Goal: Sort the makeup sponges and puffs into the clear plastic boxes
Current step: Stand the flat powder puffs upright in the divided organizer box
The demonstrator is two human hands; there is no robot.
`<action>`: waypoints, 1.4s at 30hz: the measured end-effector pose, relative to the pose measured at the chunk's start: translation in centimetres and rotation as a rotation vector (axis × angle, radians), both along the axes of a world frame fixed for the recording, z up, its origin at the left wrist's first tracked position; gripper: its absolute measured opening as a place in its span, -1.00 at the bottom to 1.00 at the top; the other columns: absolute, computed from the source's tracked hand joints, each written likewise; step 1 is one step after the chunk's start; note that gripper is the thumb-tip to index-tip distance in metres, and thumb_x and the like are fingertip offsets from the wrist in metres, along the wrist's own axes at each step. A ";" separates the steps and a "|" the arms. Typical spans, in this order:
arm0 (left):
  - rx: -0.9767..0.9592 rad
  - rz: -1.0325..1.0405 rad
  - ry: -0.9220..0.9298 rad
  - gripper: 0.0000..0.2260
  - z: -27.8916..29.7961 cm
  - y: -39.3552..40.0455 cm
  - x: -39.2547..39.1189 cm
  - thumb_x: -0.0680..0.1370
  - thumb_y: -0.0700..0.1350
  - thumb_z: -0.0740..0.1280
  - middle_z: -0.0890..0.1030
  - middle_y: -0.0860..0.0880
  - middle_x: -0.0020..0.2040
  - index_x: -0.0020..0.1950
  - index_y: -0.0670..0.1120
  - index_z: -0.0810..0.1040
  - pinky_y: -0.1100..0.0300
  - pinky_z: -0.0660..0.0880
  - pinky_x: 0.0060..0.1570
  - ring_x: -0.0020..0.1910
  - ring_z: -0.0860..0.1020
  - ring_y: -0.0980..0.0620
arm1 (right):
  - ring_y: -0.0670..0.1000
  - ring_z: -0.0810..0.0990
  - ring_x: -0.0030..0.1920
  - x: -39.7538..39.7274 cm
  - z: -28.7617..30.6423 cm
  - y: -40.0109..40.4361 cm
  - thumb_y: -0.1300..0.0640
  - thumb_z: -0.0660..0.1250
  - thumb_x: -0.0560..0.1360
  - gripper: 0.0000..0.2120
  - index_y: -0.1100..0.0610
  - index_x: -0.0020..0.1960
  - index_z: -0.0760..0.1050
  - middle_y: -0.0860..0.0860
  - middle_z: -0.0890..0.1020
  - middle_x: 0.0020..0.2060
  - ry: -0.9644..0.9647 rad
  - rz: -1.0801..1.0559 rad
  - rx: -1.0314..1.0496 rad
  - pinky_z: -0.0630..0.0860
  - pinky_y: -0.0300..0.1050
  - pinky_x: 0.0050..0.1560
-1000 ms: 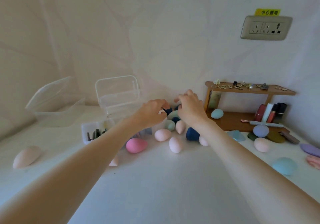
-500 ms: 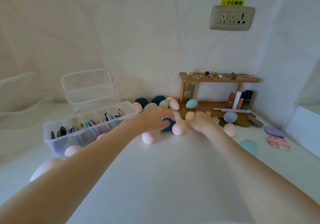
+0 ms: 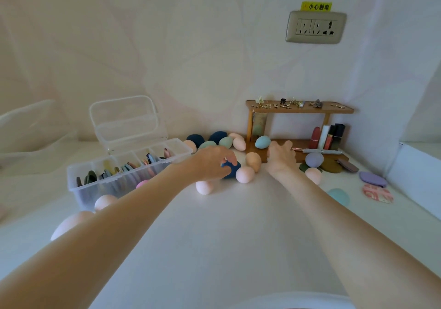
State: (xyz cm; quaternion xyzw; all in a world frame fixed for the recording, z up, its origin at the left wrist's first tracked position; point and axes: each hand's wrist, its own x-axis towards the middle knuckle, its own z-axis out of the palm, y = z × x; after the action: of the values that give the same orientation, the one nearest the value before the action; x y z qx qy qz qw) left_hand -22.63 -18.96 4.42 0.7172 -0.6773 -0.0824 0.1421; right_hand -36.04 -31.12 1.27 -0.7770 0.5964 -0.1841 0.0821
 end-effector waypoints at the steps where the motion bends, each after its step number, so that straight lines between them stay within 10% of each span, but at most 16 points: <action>1: -0.005 0.013 0.009 -0.71 0.1 0.2 0.0 0.57 -0.18 0.19 0.50 0.01 0.13 0.26 0.00 0.49 0.30 0.35 -0.01 0.07 0.47 0.03 | 0.20 0.39 0.22 0.2 0.2 0.0 0.30 0.23 0.54 -0.65 0.20 0.31 0.32 0.21 0.33 0.26 -0.043 0.014 0.016 0.41 -0.01 0.18; 11: -0.235 0.221 0.031 -0.68 1.0 3.1 6.6 0.52 -0.35 0.10 0.60 -0.08 0.15 0.10 -0.16 0.58 0.23 0.41 -0.01 0.03 0.54 -0.05 | 0.14 0.42 0.11 5.6 3.8 4.2 0.36 0.19 0.51 -0.78 0.23 0.15 0.38 0.13 0.53 0.03 -0.394 0.297 -0.306 0.33 -0.10 -0.10; 16: -0.159 0.309 0.035 -0.68 0.9 4.0 10.4 0.51 -0.34 0.11 0.65 -0.06 0.07 0.11 -0.11 0.57 0.22 0.43 -0.05 0.03 0.56 -0.04 | 0.03 0.44 -0.16 11.4 4.3 7.2 0.33 0.18 0.51 -0.80 0.20 0.11 0.42 0.05 0.49 -0.15 -0.483 0.636 -0.135 0.38 -0.14 -0.24; 22: -0.062 0.303 -0.123 -0.62 0.4 4.5 12.3 0.50 -0.31 0.08 0.62 0.08 0.15 0.14 -0.02 0.56 0.08 0.37 0.25 0.24 0.47 0.00 | 0.02 0.44 -0.18 14.9 2.6 7.8 0.32 0.20 0.50 -0.80 0.24 0.12 0.44 0.05 0.51 -0.15 -0.522 0.691 -0.105 0.33 -0.19 -0.22; 32: -0.057 0.275 -0.144 -0.71 1.0 4.4 12.9 0.52 -0.26 0.13 0.64 -0.02 0.05 0.01 -0.07 0.62 0.11 0.31 0.22 -0.12 0.44 0.06 | 0.14 0.51 -0.11 17.0 1.3 7.9 0.25 0.23 0.53 -0.84 0.23 0.10 0.37 0.10 0.53 -0.14 -0.286 0.719 -0.200 0.44 0.04 -0.14; 35: -0.009 0.264 -0.118 -0.75 1.2 4.7 13.2 0.53 -0.18 0.18 0.60 -0.02 0.13 0.03 -0.01 0.63 0.05 0.35 0.25 -0.05 0.47 0.02 | 0.13 0.55 -0.01 17.4 1.5 7.4 0.21 0.24 0.53 -0.82 0.25 0.08 0.51 0.12 0.55 0.01 -0.208 0.730 -0.164 0.51 0.03 -0.03; 42: 0.163 0.210 -0.379 -0.66 0.9 3.3 12.4 0.57 -0.07 0.05 0.46 0.06 0.33 0.19 -0.01 0.56 0.00 0.13 0.38 0.36 0.27 -0.06 | 0.10 0.45 -0.26 16.8 1.9 7.0 0.34 0.16 0.47 -0.76 0.33 -0.12 0.61 0.13 0.52 -0.32 -0.250 0.760 -0.051 0.37 -0.13 -0.26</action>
State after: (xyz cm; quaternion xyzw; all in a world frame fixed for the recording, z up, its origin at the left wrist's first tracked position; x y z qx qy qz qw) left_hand -10.24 -15.69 5.29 0.7956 -0.6045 0.0145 -0.0380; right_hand -19.20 -24.11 3.13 -0.9157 0.2471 -0.2485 0.1968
